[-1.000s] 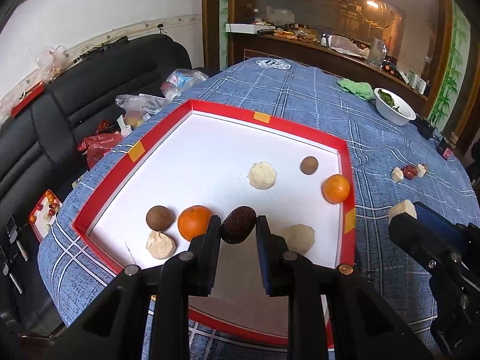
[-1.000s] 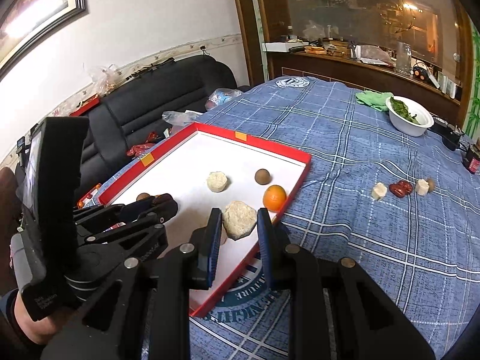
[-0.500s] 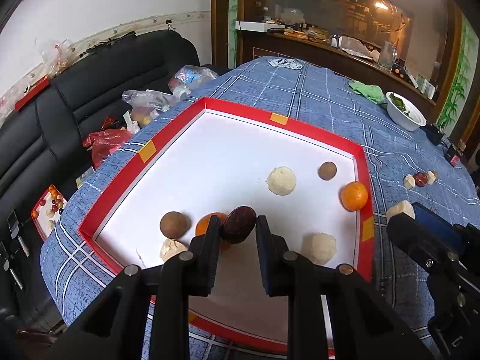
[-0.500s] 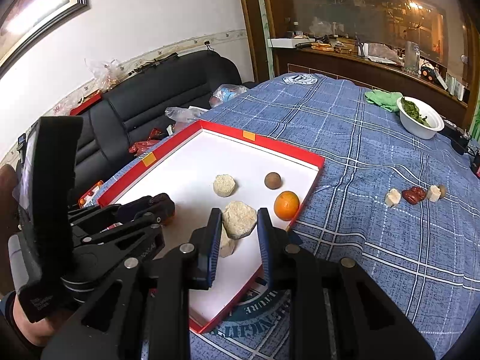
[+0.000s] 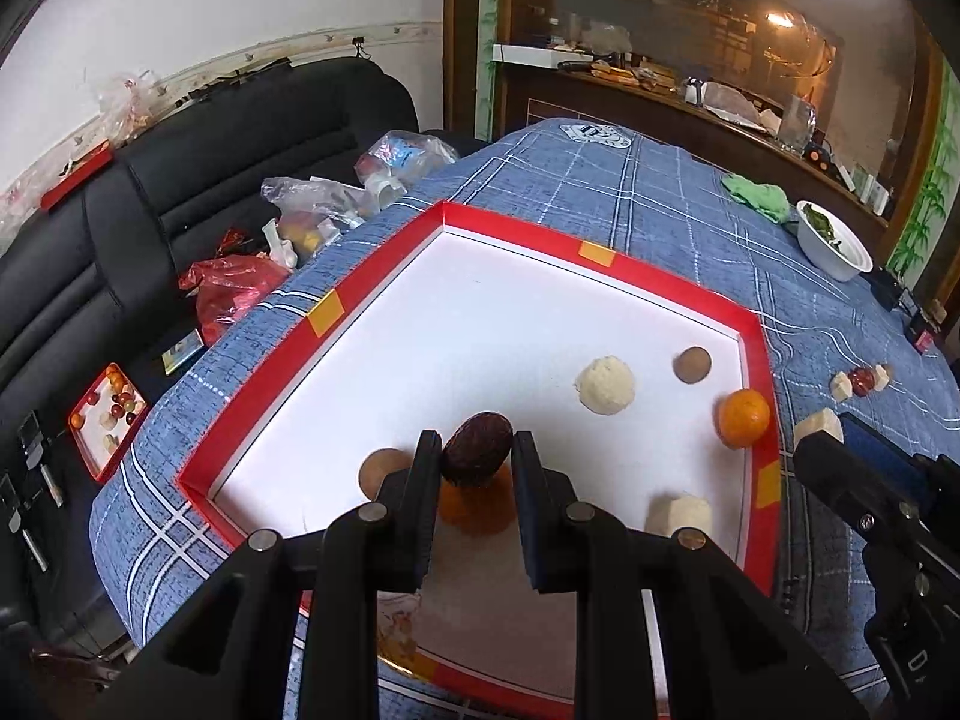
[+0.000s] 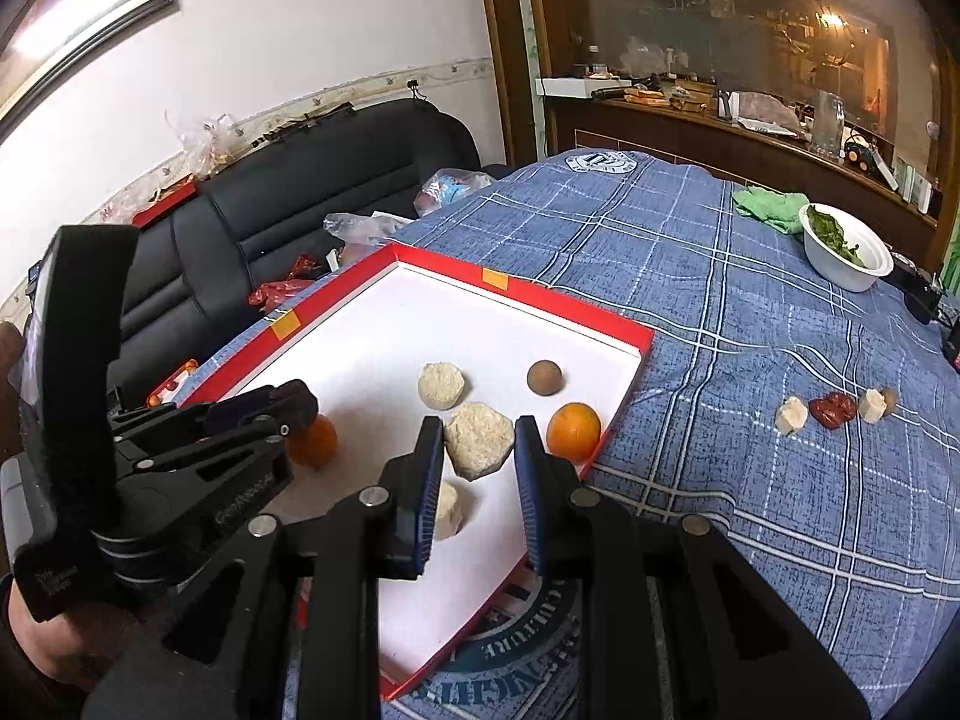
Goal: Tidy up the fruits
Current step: 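Lower the held brown fruit and red date toward the tray floor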
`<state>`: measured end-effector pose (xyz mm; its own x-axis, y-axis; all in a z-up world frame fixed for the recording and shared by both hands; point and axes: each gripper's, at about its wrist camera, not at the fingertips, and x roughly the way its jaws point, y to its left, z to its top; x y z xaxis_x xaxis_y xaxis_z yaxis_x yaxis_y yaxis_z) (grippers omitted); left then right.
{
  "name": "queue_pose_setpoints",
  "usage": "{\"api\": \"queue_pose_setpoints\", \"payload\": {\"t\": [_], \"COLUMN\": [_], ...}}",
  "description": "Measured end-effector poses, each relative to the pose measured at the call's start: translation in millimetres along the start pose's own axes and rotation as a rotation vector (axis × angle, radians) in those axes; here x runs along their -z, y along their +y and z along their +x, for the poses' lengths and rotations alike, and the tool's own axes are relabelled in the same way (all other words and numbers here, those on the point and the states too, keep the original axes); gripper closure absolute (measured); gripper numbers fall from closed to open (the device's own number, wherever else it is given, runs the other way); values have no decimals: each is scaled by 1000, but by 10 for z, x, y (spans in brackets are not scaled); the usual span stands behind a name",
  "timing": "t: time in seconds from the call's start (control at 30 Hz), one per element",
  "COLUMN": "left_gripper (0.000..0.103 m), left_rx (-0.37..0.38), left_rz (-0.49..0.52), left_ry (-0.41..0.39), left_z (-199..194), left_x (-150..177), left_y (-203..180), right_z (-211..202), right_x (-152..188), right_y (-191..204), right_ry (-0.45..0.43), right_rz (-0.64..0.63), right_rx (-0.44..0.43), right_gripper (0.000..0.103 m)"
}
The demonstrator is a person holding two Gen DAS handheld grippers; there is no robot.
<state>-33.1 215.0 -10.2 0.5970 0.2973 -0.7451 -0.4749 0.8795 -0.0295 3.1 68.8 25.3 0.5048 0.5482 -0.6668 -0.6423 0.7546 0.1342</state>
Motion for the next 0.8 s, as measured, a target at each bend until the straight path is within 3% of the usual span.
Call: {"api": "queue_pose_setpoints", "payload": {"t": [0.8], "left_gripper": [81], "left_rx": [-47], "left_rz": [-6], "left_ry": [3], "left_z": [209], "left_x": [-140], "left_y": [-6], "right_z": [561], "right_x": [-70], "right_y": [-12], "right_ry": [92], "right_rz": [21], "right_rx": [7], "right_gripper": [77]}}
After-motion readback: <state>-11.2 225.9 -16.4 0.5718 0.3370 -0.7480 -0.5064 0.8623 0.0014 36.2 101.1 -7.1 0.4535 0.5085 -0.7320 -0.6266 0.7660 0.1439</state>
